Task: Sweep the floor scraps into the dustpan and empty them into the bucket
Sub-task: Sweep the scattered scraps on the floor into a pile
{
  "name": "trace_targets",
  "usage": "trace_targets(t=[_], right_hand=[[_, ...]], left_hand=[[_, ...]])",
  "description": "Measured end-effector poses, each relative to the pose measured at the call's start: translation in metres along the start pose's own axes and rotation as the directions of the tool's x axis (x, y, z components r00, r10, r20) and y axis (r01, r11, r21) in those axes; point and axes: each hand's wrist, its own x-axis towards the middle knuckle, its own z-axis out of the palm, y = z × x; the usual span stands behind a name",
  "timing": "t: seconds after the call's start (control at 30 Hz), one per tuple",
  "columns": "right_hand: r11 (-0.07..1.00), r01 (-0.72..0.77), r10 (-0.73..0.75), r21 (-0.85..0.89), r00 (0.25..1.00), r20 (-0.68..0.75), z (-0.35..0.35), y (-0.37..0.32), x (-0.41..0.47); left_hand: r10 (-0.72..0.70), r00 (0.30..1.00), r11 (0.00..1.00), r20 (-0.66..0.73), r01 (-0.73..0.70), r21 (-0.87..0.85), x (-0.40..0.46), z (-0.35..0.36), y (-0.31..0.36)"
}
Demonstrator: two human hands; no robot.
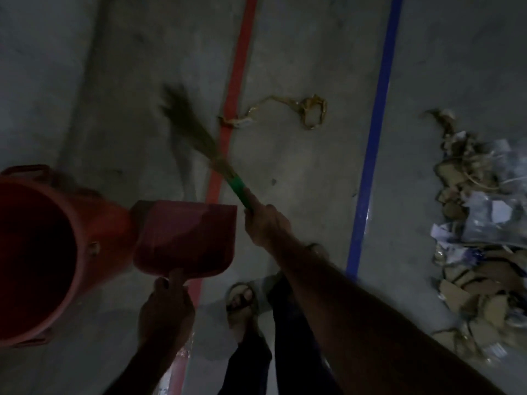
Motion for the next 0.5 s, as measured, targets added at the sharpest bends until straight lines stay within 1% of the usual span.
trace_targets(t=[0.07, 0.13, 0.17, 0.23, 0.3, 0.37, 0.43, 0.5], right_hand=[[0.989, -0.119, 0.119, 0.092, 0.993, 0.006, -0.009, 0.012, 0.016], [0.952, -0.200, 0.209, 0.233, 0.978, -0.016, -0.021, 0.042, 0.027], [0.925, -0.232, 0.251, 0.301, 0.968, -0.024, -0.027, 0.060, 0.029], [0.857, -0.299, 0.342, 0.420, 0.939, -0.030, -0.045, 0.099, 0.028], [0.793, -0.346, 0.420, 0.502, 0.907, -0.038, -0.064, 0.132, 0.017], [0.742, -0.395, 0.507, 0.542, 0.859, -0.067, -0.076, 0.165, 0.007], [0.672, -0.457, 0.618, 0.583, 0.780, -0.101, -0.087, 0.201, -0.001], [0.595, -0.494, 0.698, 0.634, 0.709, -0.103, -0.096, 0.243, -0.009]], left_hand=[[0.017, 1.000, 1.000, -0.011, -0.017, -0.006, 0.017, -0.001, 0.011], [0.055, 0.997, 0.998, -0.059, -0.054, 0.024, 0.036, 0.002, 0.026], [0.088, 0.994, 0.996, -0.070, -0.085, 0.041, 0.044, 0.004, 0.033], [0.159, 0.986, 0.986, -0.051, -0.156, 0.054, 0.054, 0.000, 0.058], [0.169, 0.984, 0.985, -0.048, -0.167, 0.030, 0.061, -0.004, 0.084], [0.166, 0.985, 0.986, -0.043, -0.166, 0.001, 0.067, -0.009, 0.112], [0.225, 0.970, 0.974, -0.089, -0.225, 0.015, 0.071, -0.010, 0.134], [0.353, 0.925, 0.932, -0.142, -0.334, 0.142, 0.076, -0.005, 0.145]])
